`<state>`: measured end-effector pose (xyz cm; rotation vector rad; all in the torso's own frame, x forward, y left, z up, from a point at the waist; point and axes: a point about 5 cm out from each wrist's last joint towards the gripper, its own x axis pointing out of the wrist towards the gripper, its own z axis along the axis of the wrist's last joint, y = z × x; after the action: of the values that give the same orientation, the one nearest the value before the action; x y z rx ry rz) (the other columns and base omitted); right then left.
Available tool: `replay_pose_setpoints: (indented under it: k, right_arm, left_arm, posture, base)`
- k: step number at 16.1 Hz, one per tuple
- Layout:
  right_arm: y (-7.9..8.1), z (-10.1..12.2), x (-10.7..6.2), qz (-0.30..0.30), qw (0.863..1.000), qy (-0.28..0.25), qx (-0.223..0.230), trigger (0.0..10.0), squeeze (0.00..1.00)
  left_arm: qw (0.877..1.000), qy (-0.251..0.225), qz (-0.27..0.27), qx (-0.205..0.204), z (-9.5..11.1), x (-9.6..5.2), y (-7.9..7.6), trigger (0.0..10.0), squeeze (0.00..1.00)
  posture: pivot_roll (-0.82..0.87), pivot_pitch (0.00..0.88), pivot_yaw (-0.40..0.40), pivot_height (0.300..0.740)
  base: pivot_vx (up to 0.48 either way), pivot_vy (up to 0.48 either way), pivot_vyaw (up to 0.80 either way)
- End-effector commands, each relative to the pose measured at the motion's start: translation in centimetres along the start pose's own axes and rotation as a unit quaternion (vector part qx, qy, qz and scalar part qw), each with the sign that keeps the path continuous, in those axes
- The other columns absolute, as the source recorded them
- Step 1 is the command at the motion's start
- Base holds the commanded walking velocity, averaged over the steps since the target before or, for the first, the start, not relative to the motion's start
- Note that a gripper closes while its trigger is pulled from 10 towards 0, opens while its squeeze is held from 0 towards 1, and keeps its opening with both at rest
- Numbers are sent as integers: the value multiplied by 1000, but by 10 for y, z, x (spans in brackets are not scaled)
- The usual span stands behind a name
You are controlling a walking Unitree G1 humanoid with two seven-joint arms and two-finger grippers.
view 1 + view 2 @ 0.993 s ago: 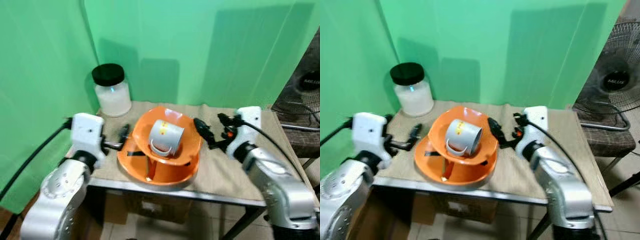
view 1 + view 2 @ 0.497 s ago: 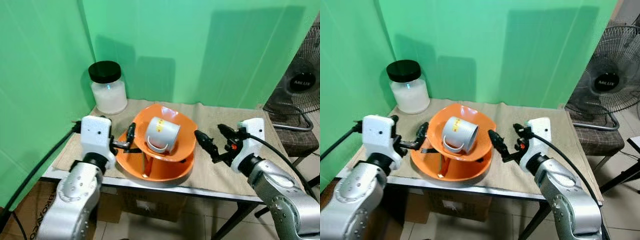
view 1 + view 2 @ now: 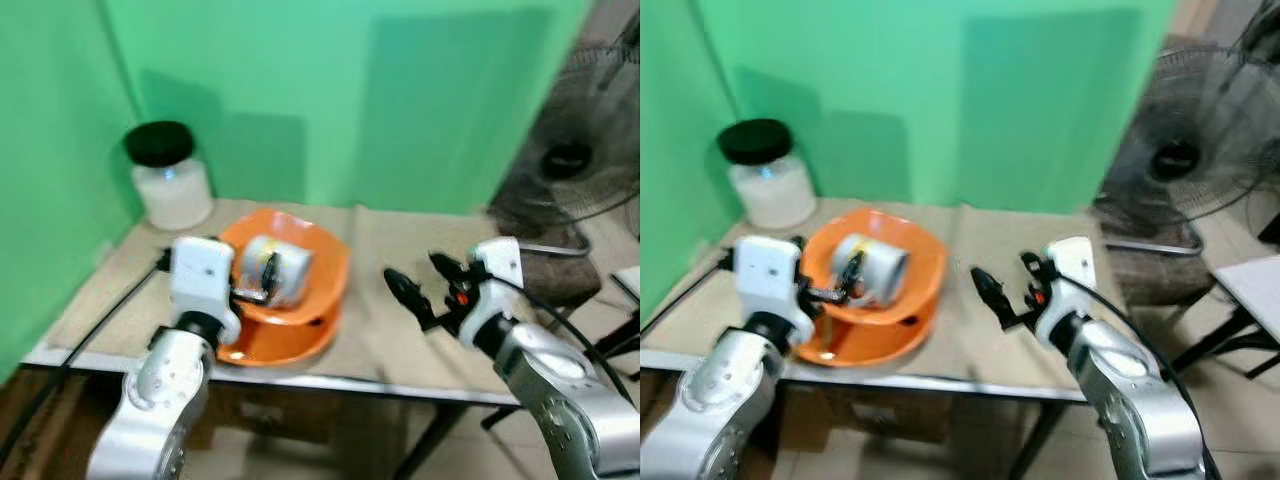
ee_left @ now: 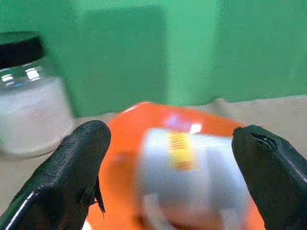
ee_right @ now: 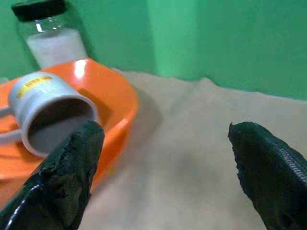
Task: Setting the table
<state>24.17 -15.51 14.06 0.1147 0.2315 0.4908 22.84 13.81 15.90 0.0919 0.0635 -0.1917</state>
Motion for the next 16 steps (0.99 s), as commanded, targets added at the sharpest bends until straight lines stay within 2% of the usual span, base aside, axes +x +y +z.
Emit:
replay_pose_setpoints:
  k: [1, 3, 5, 8, 11, 12, 13, 14, 15, 16]
  right_arm:
    - [3, 5, 2, 6, 1000, -12, -3, 10000, 0]
    - [6, 6, 4, 21, 1000, -13, -1, 10000, 0]
    - [9, 5, 6, 39, 999, -14, 1, 10000, 0]
    - [11, 4, 8, 46, 999, -14, 7, 10000, 0]
    - [11, 6, 12, 62, 998, -16, 12, 10000, 0]
    - [9, 8, 14, 70, 997, -18, 17, 10000, 0]
    - [9, 9, 16, 74, 997, -16, 17, 10000, 0]
    - [8, 9, 16, 77, 997, -15, 15, 10000, 0]
    - [11, 9, 18, 95, 995, -10, 10, 10000, 0]
    - [13, 9, 18, 108, 994, -6, 7, 10000, 0]
  left_arm:
    - [1000, -5, 6, 9, 3, -2, 4, 10000, 0]
    - [1000, -4, 6, 19, 3, -3, 6, 10000, 0]
    - [1000, 7, 16, 24, 1, -4, 14, 10000, 0]
    - [997, 21, 20, 68, -1, -3, 23, 10000, 0]
    - [994, 33, 25, 99, -1, 8, 32, 10000, 0]
    - [993, 35, 24, 107, 2, 20, 40, 10000, 329]
    - [992, 37, 21, 117, 4, 27, 45, 10000, 1000]
    - [991, 39, 23, 124, 5, 31, 47, 10000, 1000]
    - [986, 49, 30, 155, 6, 43, 55, 10000, 1000]
    - [984, 56, 27, 166, 4, 50, 57, 10000, 1000]
  posture:
    - [-52, 0, -19, 740]
    - [-40, 0, -23, 740]
    - [-30, 0, -22, 740]
    - [-27, 0, -17, 740]
    - [-25, 0, -19, 740]
    - [-27, 0, -22, 740]
    - [-30, 0, -22, 740]
    - [-30, 0, -22, 740]
    - [-30, 0, -24, 740]
    - [-31, 0, -23, 740]
  base:
    - [0, -480, 0]
    - [0, -439, 0]
    - [0, 0, 0]
    - [0, 0, 0]
    - [0, 0, 0]
    - [0, 0, 0]
    - [0, 0, 0]
    - [0, 0, 0]
    - [0, 0, 0]
    - [0, 0, 0]
